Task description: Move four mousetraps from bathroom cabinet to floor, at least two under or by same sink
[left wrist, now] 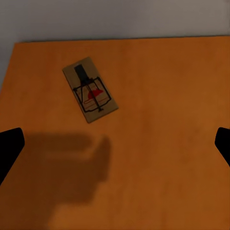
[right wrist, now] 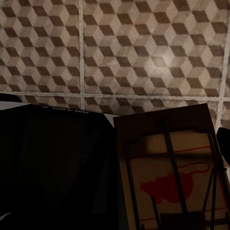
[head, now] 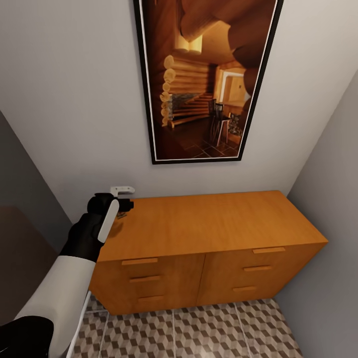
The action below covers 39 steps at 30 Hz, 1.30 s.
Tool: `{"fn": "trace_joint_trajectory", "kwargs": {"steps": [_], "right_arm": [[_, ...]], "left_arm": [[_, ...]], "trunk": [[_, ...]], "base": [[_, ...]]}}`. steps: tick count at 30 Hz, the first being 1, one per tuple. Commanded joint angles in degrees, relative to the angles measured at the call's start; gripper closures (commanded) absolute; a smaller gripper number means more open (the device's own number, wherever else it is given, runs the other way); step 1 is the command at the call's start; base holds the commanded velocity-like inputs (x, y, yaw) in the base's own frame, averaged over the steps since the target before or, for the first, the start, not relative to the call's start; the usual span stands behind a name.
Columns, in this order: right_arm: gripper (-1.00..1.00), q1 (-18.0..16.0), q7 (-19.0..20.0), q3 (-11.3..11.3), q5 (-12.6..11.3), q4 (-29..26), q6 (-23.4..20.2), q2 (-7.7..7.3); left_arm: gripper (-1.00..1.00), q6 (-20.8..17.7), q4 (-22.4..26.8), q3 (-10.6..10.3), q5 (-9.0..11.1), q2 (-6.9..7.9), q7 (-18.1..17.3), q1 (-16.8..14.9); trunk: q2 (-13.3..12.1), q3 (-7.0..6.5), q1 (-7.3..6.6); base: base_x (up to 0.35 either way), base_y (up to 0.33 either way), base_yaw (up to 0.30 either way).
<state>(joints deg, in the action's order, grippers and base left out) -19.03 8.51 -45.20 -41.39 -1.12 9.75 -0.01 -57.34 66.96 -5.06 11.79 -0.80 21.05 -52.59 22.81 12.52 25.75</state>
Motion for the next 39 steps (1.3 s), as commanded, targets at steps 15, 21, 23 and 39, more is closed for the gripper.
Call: {"fn": "trace_joint_trajectory", "kwargs": {"steps": [15, 21, 23, 39], "right_arm": [[1.0, -0.04, 0.36, -0.33, -0.71, 0.07, 0.18, 0.01], [1.0, -0.04, 0.36, -0.33, -0.71, 0.07, 0.18, 0.01], [1.0, -0.04, 0.36, -0.33, -0.71, 0.07, 0.18, 0.01], [1.0, 0.07, 0.36, -0.41, -0.71, 0.07, 0.18, 0.09]], "left_arm": [[-1.0, -0.08, -0.15, 0.07, 4.44, 0.1, 0.6, -0.05], [-1.0, 1.21, -0.25, 0.26, 5.05, 0.17, 0.78, -0.05], [-1.0, 2.35, -0.3, 0.54, 5.09, 0.17, 0.91, -0.05], [-1.0, 6.77, -2.04, 3.12, 5.07, 0.62, 1.44, 0.56]], "trunk": [[0.11, 0.11, 0.03], [0.11, 0.11, 0.03], [0.11, 0.11, 0.03], [0.11, 0.11, 0.03]], "base": [[0.0, 0.0, 0.0], [0.0, 0.0, 0.0], [0.0, 0.0, 0.0], [0.0, 0.0, 0.0]]}}
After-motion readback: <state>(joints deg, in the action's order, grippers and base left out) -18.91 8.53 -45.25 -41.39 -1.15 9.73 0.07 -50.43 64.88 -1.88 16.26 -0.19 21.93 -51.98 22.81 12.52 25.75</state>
